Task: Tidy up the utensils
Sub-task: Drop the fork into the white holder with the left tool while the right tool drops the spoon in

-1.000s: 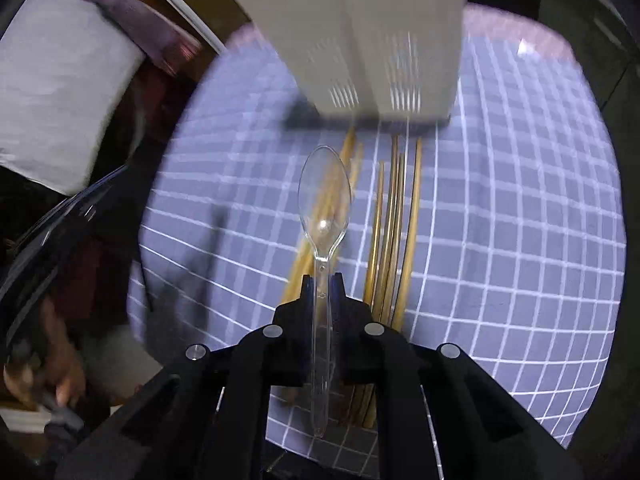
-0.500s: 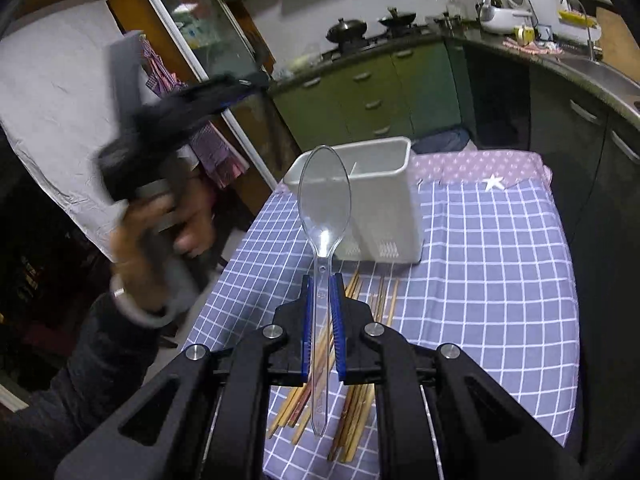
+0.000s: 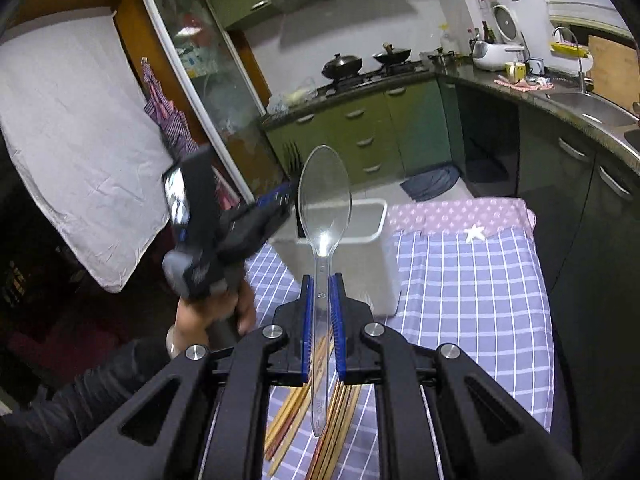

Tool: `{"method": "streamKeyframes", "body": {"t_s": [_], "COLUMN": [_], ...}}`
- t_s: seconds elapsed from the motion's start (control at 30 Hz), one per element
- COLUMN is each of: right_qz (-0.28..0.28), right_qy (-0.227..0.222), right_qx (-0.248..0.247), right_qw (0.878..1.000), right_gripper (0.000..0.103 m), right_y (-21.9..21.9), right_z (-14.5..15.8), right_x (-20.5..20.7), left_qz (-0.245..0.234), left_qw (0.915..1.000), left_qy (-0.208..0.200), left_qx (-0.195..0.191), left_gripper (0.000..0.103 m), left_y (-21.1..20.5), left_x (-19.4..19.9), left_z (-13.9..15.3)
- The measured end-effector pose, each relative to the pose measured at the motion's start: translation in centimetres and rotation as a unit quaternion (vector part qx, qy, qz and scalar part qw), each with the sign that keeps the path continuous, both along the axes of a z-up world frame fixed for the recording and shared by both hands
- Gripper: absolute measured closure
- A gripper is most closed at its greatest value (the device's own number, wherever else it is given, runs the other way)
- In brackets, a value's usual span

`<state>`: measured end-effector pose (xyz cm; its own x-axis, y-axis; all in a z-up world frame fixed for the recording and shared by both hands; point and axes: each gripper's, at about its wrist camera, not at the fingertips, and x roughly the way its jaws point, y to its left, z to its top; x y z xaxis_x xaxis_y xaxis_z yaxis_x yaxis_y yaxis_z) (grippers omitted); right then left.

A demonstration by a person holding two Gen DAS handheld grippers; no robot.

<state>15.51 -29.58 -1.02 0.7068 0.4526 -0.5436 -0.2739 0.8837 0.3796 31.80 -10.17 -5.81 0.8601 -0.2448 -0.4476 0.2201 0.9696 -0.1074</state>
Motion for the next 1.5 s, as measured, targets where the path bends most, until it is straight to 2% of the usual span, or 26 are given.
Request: {"method": "streamKeyframes", "body": {"t_s": [0.1,0.3,0.43,0.53,0.7,0.87,1.03,1.27,1.33,1.43,1.5], "right_qz": [-0.009,-0.041,-0.085,-0.111,-0.115,-0.103,-0.089,-0.078,-0.074,-0.071,-0.070], "right_qy": [-0.015,-0.074,-0.127,-0.142,-0.112,-0.108,-0.114,-0.094,-0.087,-0.088,-0.090], "right_qx": [0.003,0.001,-0.013,-0.028,-0.047,-0.049,-0.090,-0.119,-0.124,-0.130,-0.135], "right_qw": [1.000,0.996,0.988,0.983,0.986,0.988,0.985,0.985,0.986,0.985,0.984], "right_gripper": [0.093,0.093,0.093,0.093,0.093,0.093,0.093,0.092,0.088,0.074,0.072], "right_y": [0.1,0.9,2.0,2.7,3.7,3.7,4.2,4.8,4.9,5.1,5.2], "right_z": [0.9,3.7,5.3,4.6,1.3,-1.1,-2.9,-4.6,-4.9,-4.8,-4.7], "right_x": [1.4,5.1,8.5,11.8,15.7,15.1,12.2,10.9,10.7,10.0,9.5], "left_qz": [-0.006,-0.006,-0.004,-0.009,-0.016,-0.024,-0.027,-0.028,-0.026,-0.026,-0.028], "left_qw": [1.0000,0.9999,1.0000,1.0000,0.9998,0.9994,0.9991,0.9976,0.9974,0.9968,0.9964], "left_qy": [0.007,0.008,0.001,0.003,0.001,0.020,0.029,0.055,0.058,0.062,0.065], "left_qx": [0.005,-0.003,-0.003,-0.002,0.012,0.013,0.017,0.030,0.034,0.042,0.046], "left_gripper": [0.077,0.076,0.066,0.066,0.066,0.066,0.066,0.065,0.063,0.060,0.060], "left_y": [0.5,2.1,3.0,3.5,3.6,3.9,4.1,3.9,3.9,3.9,3.8], "left_x": [-1.0,-3.8,-6.0,-7.5,-9.6,-10.2,-10.5,-11.1,-11.3,-11.8,-12.1], "left_z": [-0.2,1.3,2.6,3.1,3.5,3.0,2.6,2.1,2.1,2.0,1.8]}}
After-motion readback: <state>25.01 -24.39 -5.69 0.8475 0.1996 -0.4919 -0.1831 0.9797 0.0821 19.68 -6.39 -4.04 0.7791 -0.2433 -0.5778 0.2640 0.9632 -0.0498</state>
